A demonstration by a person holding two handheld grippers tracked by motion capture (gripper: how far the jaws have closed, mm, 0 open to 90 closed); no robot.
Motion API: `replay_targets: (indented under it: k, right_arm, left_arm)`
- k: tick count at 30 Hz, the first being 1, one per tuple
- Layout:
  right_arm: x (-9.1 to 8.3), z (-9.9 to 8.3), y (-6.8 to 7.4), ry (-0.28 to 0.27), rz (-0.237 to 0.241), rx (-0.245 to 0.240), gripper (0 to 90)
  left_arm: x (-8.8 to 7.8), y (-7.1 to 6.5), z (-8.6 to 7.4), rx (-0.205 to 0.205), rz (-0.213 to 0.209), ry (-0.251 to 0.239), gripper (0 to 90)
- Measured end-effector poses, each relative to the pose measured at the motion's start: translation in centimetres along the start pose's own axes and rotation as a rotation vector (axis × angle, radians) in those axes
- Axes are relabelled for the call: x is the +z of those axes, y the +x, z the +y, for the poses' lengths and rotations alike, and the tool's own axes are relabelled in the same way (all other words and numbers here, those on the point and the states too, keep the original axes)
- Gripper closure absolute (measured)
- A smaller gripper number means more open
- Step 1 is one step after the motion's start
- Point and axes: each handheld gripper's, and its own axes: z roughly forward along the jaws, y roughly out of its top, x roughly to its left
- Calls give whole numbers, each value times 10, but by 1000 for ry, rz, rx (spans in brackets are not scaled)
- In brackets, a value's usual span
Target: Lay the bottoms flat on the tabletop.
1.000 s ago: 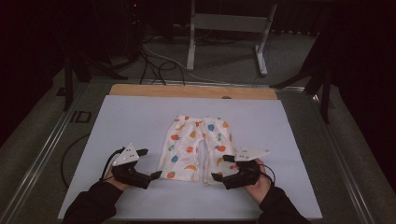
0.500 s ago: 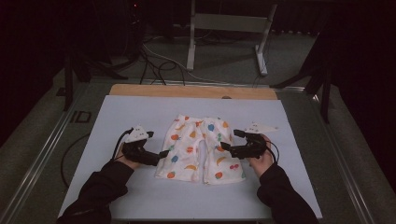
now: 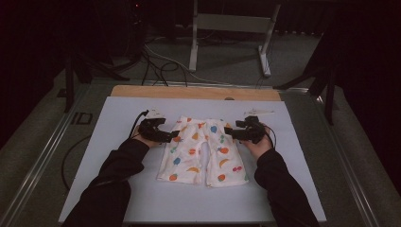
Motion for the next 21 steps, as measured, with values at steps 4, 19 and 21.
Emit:
replay_targets:
  k: [4, 19, 21]
  right_arm:
    - [17, 8, -11, 18, -23, 33, 390]
    - [60, 15, -32, 173, -129, 91, 562]
    - [63, 11, -33, 198, -140, 108, 618]
  left_arm:
    - [22, 13, 3, -27, 31, 38, 261]
    - [56, 28, 6, -85, 55, 154, 653]
    - [57, 26, 8, -92, 63, 167, 688]
